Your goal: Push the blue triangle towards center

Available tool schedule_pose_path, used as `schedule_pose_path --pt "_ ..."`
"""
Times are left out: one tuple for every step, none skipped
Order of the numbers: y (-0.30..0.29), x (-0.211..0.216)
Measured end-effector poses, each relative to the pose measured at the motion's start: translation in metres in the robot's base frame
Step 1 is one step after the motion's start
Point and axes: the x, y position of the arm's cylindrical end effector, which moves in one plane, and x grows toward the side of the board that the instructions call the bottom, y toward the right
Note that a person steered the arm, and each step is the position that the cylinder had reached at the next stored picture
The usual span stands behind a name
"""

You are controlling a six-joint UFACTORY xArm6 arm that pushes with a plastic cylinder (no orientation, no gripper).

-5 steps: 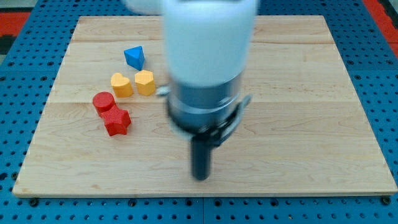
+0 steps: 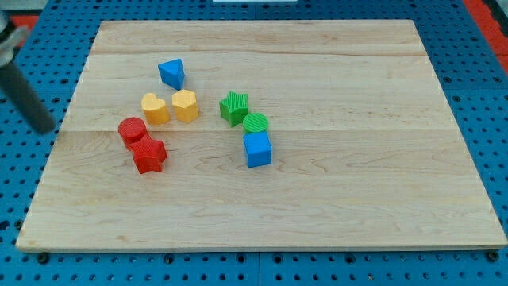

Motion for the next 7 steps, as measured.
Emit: schedule_pose_path --pt "0.000 -0.067" --pt "0.083 -0.071" --pt "0.180 -0.072" --pt "0.166 -0.085" --pt "0.196 -0.088" --pt "0.217 -0.097" --pt "0.209 -0.125"
